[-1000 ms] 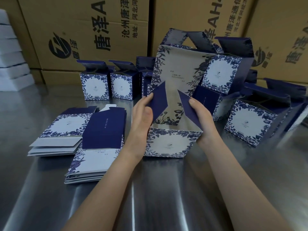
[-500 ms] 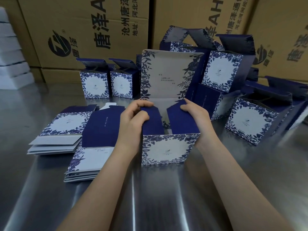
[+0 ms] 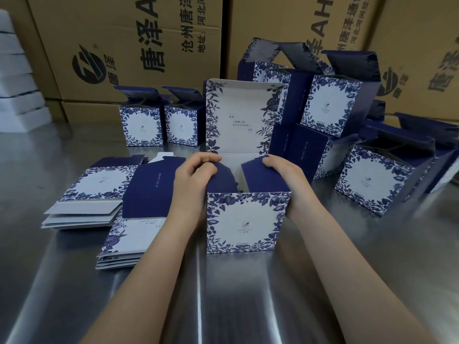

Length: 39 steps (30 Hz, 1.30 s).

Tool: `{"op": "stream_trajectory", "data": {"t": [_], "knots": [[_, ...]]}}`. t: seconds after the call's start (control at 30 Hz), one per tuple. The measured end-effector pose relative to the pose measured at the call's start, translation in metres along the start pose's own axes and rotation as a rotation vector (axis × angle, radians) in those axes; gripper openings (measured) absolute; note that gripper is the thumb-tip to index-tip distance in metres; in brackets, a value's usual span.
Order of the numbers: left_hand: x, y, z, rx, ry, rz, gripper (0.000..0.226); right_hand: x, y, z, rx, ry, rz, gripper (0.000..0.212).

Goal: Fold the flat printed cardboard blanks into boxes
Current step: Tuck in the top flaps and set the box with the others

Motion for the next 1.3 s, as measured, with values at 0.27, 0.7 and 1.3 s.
{"op": "stream_trajectory", "data": {"t": [0.27, 0.7, 1.3], "knots": [[-0.004, -0.003, 0.002, -0.048, 0.019, -0.002, 0.012, -0.001, -0.002, 0.002, 0.045, 0.0, 0.018, 0.01], [-0.002, -0.001, 0.001, -0.017, 0.002, 0.013, 0.009, -0.005, -0.002, 0.001, 0.019, -0.097, 0.063, 0.022], [-0.001, -0.01, -0.005, 0.005, -0.126, 0.137, 0.029, 0.002, -0.001, -0.003, 0.051, -0.272, 0.094, 0.033]]}}
Point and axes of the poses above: each hand's wrist, its own x-axis away from the middle knuckle, its own z-axis out of the back of the hand, y = z × x, the point moved 7 cm from there along -x, towards the middle knuckle, and after that the axes turned 1 degree about -z, right-handed, at the moved point
